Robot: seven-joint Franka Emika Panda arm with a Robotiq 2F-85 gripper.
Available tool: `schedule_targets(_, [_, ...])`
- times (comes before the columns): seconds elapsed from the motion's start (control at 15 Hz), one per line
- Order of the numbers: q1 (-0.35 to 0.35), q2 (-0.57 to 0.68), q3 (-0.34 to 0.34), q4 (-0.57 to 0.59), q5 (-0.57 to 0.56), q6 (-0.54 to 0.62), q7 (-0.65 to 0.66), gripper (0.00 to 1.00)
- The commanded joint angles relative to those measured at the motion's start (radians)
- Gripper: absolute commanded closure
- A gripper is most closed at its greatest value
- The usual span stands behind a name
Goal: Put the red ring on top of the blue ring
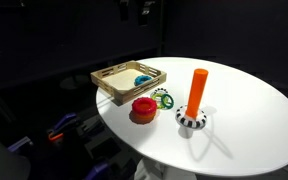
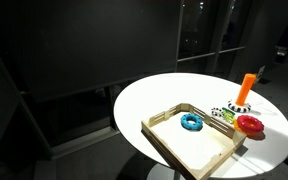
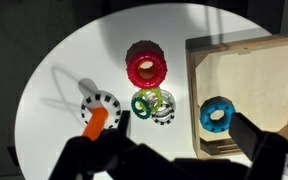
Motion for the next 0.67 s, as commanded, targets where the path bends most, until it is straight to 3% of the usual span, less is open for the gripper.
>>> schedule_targets(0.0, [-0.043,0.072,-0.003,0.023,-0.031,0.04,0.056,0.0])
schedule_targets(0.4, [-0.098,0.187,-0.015,0.02,-0.065,0.095,0.127,0.0])
schedule_targets(0.6, [-0.087,0.183,-0.024,0.001,-0.052,0.096,0.112,0.0])
